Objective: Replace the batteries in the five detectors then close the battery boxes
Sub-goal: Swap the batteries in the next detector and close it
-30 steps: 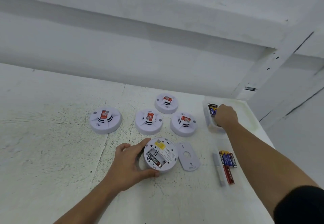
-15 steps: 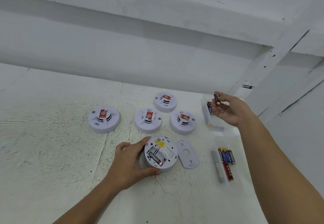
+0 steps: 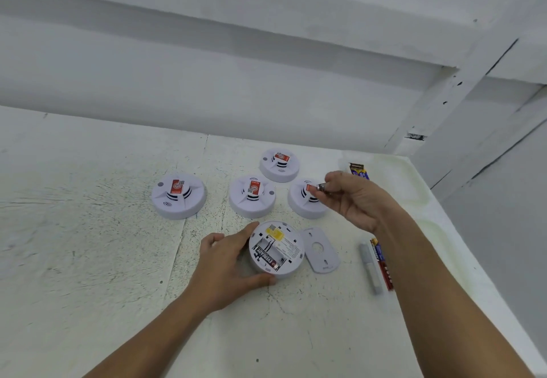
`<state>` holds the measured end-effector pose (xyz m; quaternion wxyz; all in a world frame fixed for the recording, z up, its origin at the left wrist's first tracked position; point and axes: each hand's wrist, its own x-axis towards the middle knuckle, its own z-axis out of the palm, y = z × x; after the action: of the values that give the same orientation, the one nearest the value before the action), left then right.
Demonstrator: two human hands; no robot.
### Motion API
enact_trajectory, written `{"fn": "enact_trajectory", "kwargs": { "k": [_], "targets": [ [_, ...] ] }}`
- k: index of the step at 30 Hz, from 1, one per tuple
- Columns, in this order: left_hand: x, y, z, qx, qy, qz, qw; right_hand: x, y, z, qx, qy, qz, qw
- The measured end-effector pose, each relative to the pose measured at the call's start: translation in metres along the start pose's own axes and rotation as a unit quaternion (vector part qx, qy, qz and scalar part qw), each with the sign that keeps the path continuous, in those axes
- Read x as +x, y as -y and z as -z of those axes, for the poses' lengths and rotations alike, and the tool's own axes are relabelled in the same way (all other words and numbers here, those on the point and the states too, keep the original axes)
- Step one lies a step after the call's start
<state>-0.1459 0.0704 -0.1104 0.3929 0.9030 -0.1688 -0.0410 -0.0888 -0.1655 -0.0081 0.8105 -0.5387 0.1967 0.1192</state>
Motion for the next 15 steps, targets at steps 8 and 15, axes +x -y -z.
{"fn": "enact_trajectory", "kwargs": {
  "k": [8, 15],
  "targets": [
    [0.002, 0.003, -0.002, 0.031, 0.027, 0.004, 0.999, -0.006, -0.025, -0.016, -0.223, 0.075, 0.004, 0.972],
    [0.003, 0.002, -0.004, 0.035, 0.036, 0.016, 0.999, -0.018, -0.046, -0.031, -0.414, 0.090, 0.077, 0.903]
  ]
}}
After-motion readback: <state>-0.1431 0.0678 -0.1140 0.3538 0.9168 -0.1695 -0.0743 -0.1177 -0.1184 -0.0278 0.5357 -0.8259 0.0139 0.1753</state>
